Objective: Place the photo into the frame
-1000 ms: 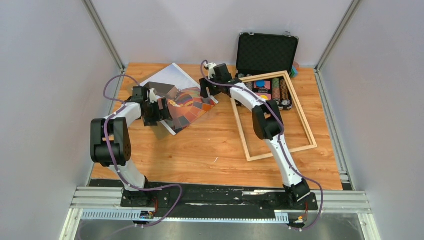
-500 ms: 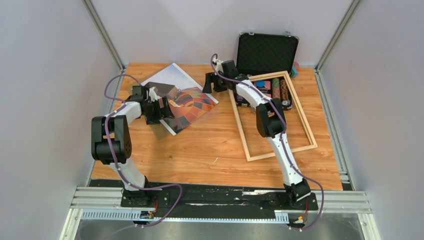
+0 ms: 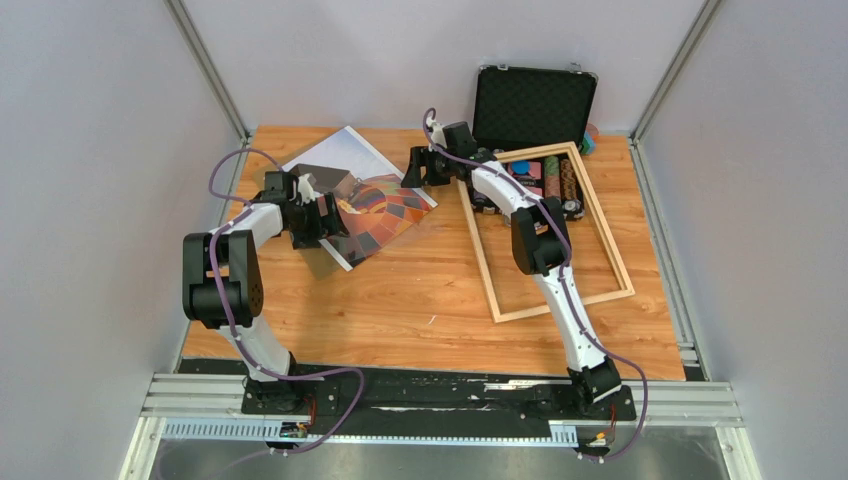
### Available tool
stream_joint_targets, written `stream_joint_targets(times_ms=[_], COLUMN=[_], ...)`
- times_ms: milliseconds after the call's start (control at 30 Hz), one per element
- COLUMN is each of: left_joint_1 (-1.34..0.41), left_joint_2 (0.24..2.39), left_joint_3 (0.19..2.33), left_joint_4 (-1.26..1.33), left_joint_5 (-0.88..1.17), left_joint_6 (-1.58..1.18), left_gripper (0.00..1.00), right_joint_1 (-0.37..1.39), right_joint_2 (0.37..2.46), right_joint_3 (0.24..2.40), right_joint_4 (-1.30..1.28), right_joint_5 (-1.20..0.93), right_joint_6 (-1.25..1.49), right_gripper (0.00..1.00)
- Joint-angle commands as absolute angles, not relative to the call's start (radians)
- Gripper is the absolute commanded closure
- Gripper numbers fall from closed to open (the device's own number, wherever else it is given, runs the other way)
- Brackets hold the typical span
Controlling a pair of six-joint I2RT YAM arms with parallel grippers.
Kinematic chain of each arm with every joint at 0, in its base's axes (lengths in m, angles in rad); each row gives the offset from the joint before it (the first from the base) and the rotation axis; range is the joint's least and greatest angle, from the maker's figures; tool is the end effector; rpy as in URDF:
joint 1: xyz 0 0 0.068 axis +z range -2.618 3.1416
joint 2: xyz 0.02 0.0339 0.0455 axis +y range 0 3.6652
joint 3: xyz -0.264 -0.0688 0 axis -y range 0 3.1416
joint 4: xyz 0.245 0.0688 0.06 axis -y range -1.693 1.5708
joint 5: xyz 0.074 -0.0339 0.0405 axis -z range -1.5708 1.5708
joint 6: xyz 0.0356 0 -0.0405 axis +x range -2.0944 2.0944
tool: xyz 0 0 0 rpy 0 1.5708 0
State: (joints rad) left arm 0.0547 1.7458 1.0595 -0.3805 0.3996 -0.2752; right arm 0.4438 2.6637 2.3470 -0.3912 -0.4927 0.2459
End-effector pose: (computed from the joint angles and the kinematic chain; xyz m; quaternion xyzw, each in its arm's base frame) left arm 0.3453 0.0050 0.1711 -0.1070 0.9444 -0.2179 0.2217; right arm 0.5220 0.2668 0.1471 -0.1885 0.8666 0.3456 0.3068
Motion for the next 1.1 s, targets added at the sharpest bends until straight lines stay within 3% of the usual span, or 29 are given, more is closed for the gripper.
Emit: stream_joint_targets(times_ms=[0, 367, 1067], left_joint_1=[0.051, 0.051, 0.051], left_joint_2=[1.789, 1.806, 1.811], left_joint_3=[1.051, 1.051, 1.049], left_joint_4=[-0.391, -0.392, -0.403], left_joint_5=[0.420, 0.434, 0.436], left_joint_6=[-0.269, -0.261, -0.236], left_gripper=[0.00, 0.00, 0.00], right_joint_1=[0.450, 0.430, 0.387], right_joint_2=[2.677, 2.580, 2.460], right_joint_3=[2.370, 2.327, 2.170], right_joint_4=[-0.388, -0.368, -0.286], right_joint_5=[-0.599, -0.683, -0.943], right_joint_6=[0.312, 0.372, 0.521], right_gripper=[0.28, 0.33, 0.54])
